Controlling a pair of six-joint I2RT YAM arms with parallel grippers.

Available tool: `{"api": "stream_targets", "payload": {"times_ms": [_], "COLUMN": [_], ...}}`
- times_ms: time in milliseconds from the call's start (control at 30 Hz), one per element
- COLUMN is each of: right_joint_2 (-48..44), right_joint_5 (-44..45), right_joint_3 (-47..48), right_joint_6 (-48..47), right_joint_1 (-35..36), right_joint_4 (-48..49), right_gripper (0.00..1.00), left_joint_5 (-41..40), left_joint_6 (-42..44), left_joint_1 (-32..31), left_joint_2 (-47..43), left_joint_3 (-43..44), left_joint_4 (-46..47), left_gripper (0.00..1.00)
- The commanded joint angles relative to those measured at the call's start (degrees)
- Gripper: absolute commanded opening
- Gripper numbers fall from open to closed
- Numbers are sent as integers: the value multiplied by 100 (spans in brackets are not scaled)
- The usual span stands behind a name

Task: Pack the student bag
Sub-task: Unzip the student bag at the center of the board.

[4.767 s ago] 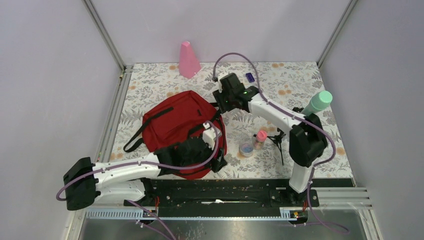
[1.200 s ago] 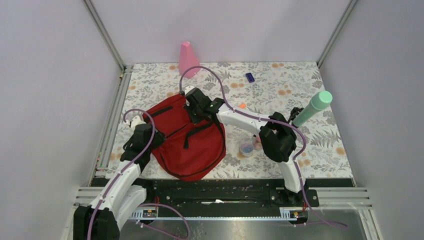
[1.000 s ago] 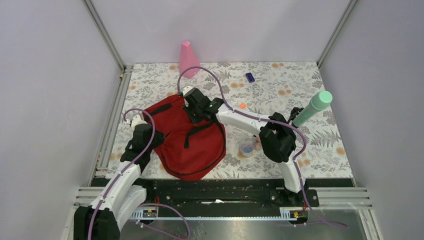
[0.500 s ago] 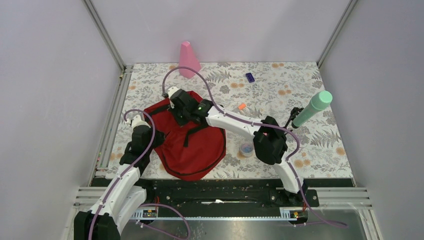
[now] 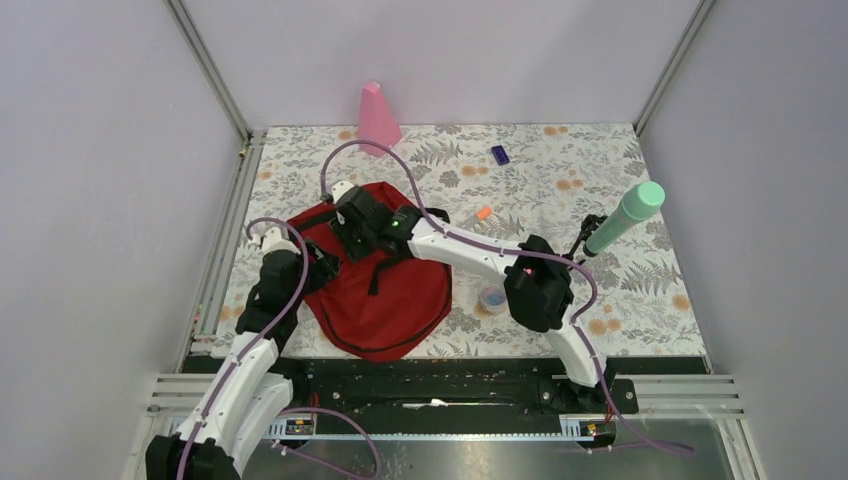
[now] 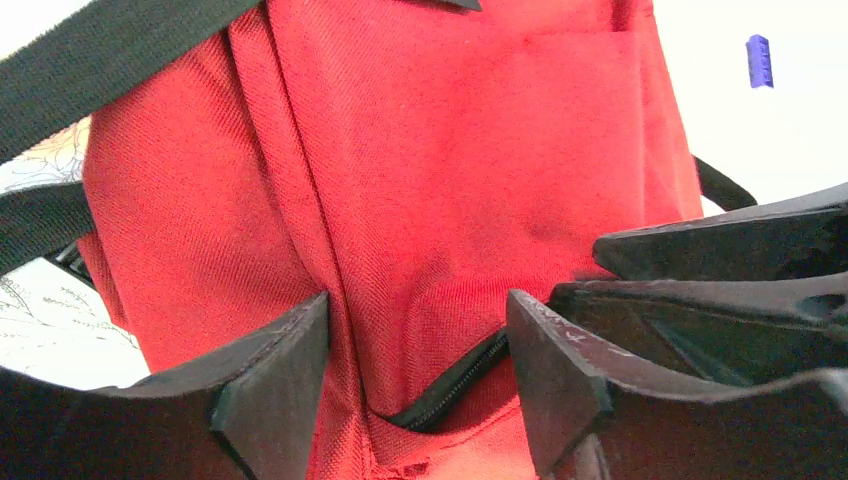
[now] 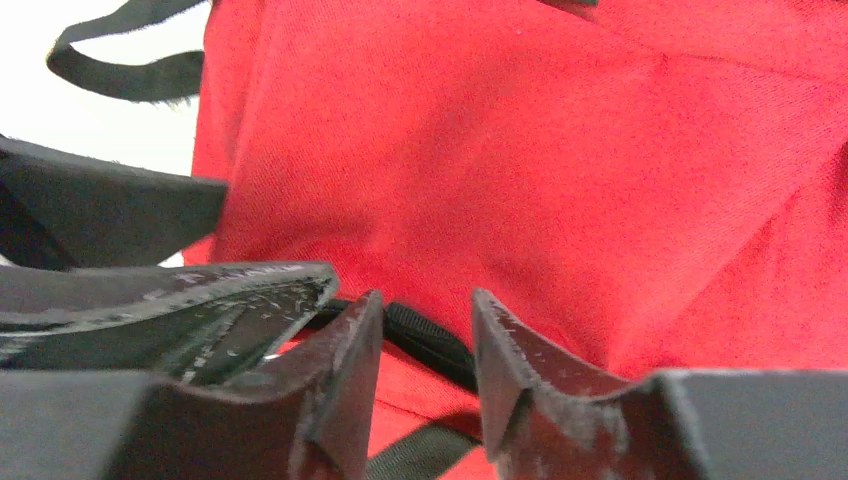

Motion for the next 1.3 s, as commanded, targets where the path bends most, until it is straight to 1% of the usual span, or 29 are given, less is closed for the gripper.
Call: {"api": "stream_targets", "payload": {"times_ms": [0,33,100,200,300,433,533,667,833,900,1000,1067,1267], "right_joint_2": [-911,-1069,-1320,-1573,-1741,-1923,-1858,-1648,-1303,-1115,-824,-795,-1293], "right_joint_5": [483,627,887,1150,1096,773,584,546,565,484,336,293,337], "right_joint_3": [-233,-330,-585,-866,-1158,-1714,-1878,-1771,-1404,-1243,-1060,-1067,-1840], "right_joint_6": [-260,-341,-478,-529,-405,-149,-28,91,243,249,259,277,287], "right_joint_1": [121,114,102,-3,-192,-511,-664,-761,-775,-774,-776,-777,-739], "right_joint_4": [205,213,243,243,249,535,721,777,785,788,697,581,608], "right_gripper": [55,60,67,73,81,87,88,88,88,87,85,83,75], "left_joint_5": [-47,-112,-70,252,531,453,192,-133,-1111,-1319,-1305,-1262,-1419], "left_joint_6": [173,189,256,295,301,470,531,623,537,470,422,429,499], "left_joint_1": [-32,-32,-30,-41,-66,-211,-312,-514,-873,-910,-911,-911,-911], "left_joint_2": [-480,-563,-628,-489,-285,-294,-380,-377,-437,-522,-625,-647,-644], "left_joint_3": [461,463,455,492,621,750,804,871,951,920,858,847,920], "left_joint_4": [68,67,124,325,469,574,483,266,-289,-412,-430,-446,-576], "left_gripper": [69,72,75,75,76,79,81,82,83,84,85,85,86]}}
